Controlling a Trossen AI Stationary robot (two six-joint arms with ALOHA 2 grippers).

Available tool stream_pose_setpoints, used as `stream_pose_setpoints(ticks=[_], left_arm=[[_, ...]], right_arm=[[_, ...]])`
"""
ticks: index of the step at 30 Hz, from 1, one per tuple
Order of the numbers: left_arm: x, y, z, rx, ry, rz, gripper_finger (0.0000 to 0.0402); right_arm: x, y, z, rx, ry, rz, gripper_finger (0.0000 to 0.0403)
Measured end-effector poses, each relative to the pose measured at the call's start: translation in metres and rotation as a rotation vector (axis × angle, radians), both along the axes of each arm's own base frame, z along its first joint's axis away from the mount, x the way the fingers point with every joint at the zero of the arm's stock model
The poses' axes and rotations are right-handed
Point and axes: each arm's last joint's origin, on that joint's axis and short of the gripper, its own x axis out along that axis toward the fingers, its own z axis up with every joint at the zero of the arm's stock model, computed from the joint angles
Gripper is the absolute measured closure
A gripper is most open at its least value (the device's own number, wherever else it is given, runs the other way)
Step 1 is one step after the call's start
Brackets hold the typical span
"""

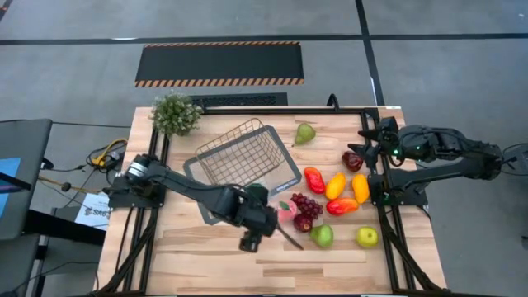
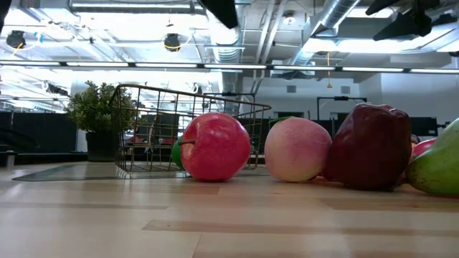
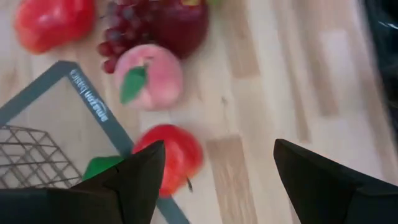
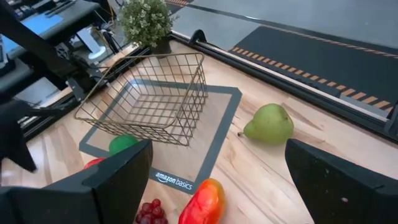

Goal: Build produce basket
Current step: Put the red apple into the gold wire basket

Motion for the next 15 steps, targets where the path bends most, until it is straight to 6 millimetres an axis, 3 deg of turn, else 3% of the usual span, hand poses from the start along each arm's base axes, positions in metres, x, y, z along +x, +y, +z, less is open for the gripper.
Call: stream_pose_setpoints(ticks=[5,10,15], left_arm=[[0.019,0.01,-0.016,-0.042,-0.03,0.125,0.0115],[0.024,0.016,-0.025,-0.089,-0.003,0.225,0.0108],[0.026,0.016,-0.033,-0.138,0.028,0.312,0.0077]], right_arm=[[-0.001,0.0,-0.001,-0.006,0.013,0.004,0.0017],[-0.002,0.0,-0.001,-0.012,0.011,0.007,0.0017],[-0.003,0.0,-0.002,-0.013,0.03,0.008,0.0017]])
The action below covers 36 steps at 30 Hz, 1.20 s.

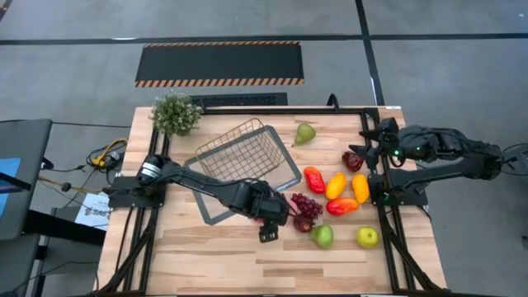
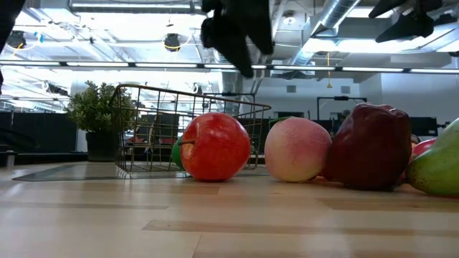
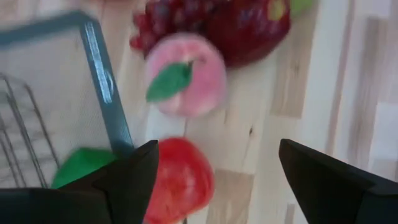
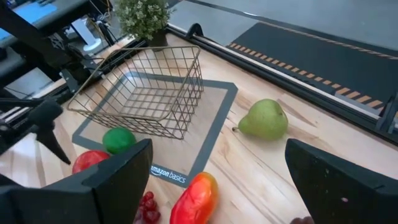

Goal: Build produce basket
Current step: Put the red apple into the gold wire basket

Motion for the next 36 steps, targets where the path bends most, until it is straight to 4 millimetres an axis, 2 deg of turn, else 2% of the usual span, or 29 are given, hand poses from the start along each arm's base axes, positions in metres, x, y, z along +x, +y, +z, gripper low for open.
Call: stream_pose_setpoints(ticks=[7,13,23,26,32,36], left_arm=[[-0.004,-0.006,-0.008,-0.004,0.052,0.097,0.0059],[-0.006,-0.001,-0.007,0.103,0.028,0.196,0.0058],[-0.007,-0.004,-0.007,0.053,0.035,0.216,0.0058],[-0.004,-0.004,-0.014,0.057,0.051,0.209,0.0058],[0.007,-0.008,-0.044,0.035,0.115,0.192,0.0058],[0.009,-0.008,-0.051,0.072,0.116,0.224,0.0058]], right_arm=[[-0.001,0.0,-0.002,0.0,0.022,0.001,0.0017],[-0.002,0.001,-0.004,0.011,0.05,0.024,0.0017],[-0.003,0.001,-0.005,-0.013,0.079,0.039,0.0017],[-0.003,0.001,-0.005,-0.014,0.08,0.04,0.0017],[-0.003,0.001,-0.005,-0.014,0.081,0.04,0.0017],[-0.005,0.001,-0.005,-0.014,0.078,0.041,0.0017]])
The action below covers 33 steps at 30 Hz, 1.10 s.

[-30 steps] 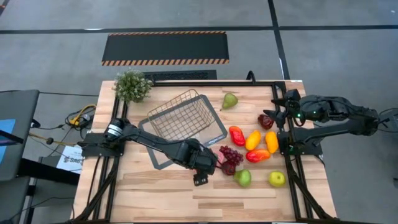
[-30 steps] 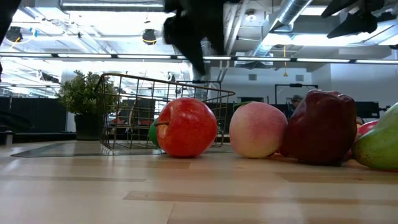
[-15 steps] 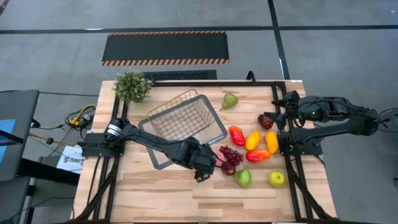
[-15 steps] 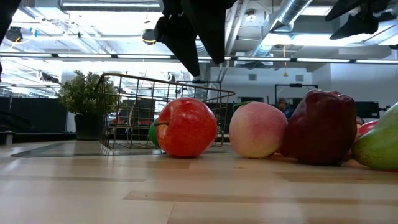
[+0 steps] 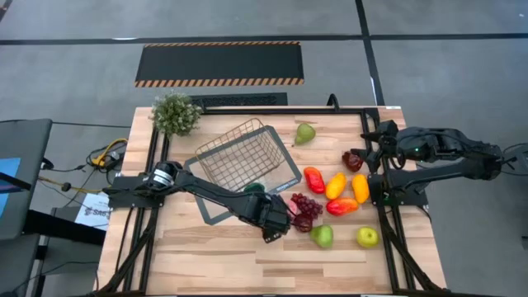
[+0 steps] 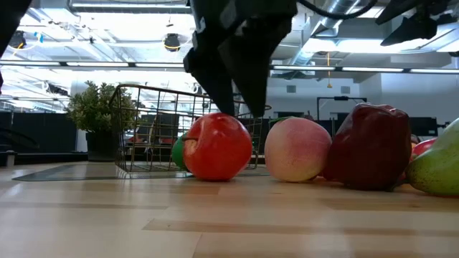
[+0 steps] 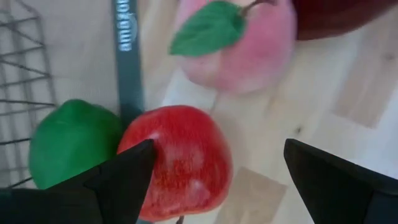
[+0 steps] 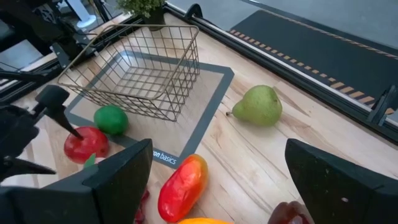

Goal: Build produce basket
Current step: Put the red apple into the gold wire basket

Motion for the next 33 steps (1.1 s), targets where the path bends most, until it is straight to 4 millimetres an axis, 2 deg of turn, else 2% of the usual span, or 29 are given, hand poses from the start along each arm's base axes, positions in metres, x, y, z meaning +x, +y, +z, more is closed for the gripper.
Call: stream_pose_setpoints(ticks=[3,9,16,22,27,33], left_arm=[[0.0,0.0,-0.001,0.033,-0.015,0.038,0.0058],[-0.003,0.001,-0.008,-0.08,0.072,0.066,0.0058],[-0.002,0.0,-0.009,-0.072,0.066,0.091,0.0058],[0.005,-0.005,0.023,-0.122,0.0,0.049,0.0058],[-0.01,-0.023,0.055,-0.062,0.023,0.027,0.0054],[-0.036,-0.038,0.058,-0.017,0.194,0.065,0.003]], right_arm=[[-0.001,0.0,0.0,0.001,-0.005,0.001,0.0017],[-0.004,0.0,0.001,0.002,-0.018,0.003,0.0017],[-0.005,0.0,0.001,0.002,-0.019,0.003,0.0017],[-0.005,0.0,0.001,0.002,-0.019,0.003,0.0017],[-0.005,0.0,0.0,0.002,-0.006,0.003,0.0017],[-0.006,0.0,-0.001,0.003,0.007,0.003,0.0017]])
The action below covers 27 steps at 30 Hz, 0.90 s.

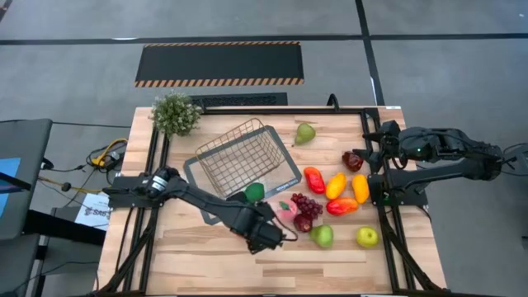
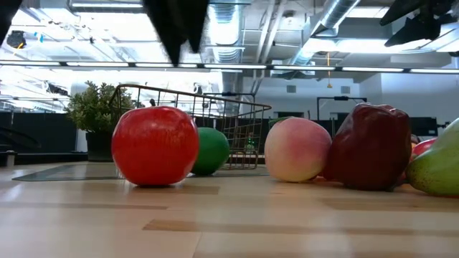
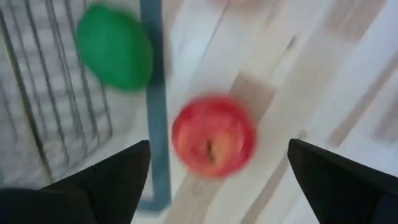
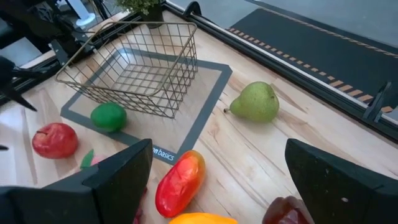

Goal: Build produce basket
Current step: Put the red apple into the gold wire basket

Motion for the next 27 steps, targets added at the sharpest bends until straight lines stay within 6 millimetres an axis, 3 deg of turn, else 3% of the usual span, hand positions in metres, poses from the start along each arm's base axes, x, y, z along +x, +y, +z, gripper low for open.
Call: stream_pose_setpoints(ticks=[7,16,27], left_arm=[[-0.007,-0.019,-0.013,-0.026,0.008,-0.019,0.0011],[-0.003,-0.015,-0.031,0.008,0.009,-0.047,0.001],[0.006,-0.001,-0.034,0.032,-0.003,-0.081,0.001]], right_arm=[[0.0,0.0,0.0,-0.001,0.0,0.001,0.0017],[0.0,0.0,0.0,-0.008,0.004,0.005,0.0017],[0.0,0.0,0.0,-0.009,0.005,0.006,0.0017]])
